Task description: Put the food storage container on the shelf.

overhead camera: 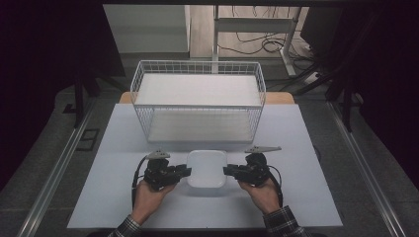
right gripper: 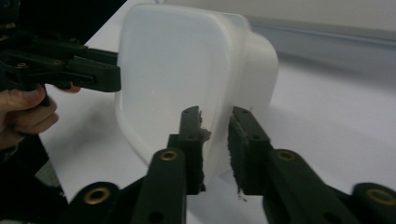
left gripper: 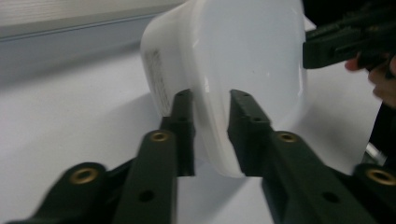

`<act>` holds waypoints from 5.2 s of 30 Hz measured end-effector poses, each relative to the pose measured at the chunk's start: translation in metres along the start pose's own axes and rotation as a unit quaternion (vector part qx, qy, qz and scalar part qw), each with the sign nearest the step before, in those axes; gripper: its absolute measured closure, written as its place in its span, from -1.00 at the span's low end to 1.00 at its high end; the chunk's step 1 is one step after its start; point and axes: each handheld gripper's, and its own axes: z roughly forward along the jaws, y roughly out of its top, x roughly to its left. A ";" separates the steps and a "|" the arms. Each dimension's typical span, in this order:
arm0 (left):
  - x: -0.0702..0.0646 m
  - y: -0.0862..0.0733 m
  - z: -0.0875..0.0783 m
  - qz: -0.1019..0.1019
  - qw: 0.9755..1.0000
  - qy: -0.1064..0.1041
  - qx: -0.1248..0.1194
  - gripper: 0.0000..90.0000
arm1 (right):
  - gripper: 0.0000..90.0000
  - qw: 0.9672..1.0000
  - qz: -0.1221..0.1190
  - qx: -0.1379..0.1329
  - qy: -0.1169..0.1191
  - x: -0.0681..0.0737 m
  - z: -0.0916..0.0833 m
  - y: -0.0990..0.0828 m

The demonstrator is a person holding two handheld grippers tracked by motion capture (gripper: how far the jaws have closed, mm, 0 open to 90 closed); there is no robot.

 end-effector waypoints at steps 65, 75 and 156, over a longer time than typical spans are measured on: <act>0.064 0.085 0.053 0.052 0.986 0.132 -0.086 0.09 | 0.49 0.986 -0.068 -0.081 -0.129 -0.043 0.067 0.095; 0.047 0.064 0.027 0.103 0.984 0.125 -0.079 -0.64 | 0.73 0.987 -0.106 -0.074 -0.097 -0.031 0.046 0.081; 0.019 -0.060 -0.051 0.131 0.979 0.134 -0.082 -0.98 | 0.48 0.986 -0.144 -0.013 -0.078 -0.014 0.115 0.089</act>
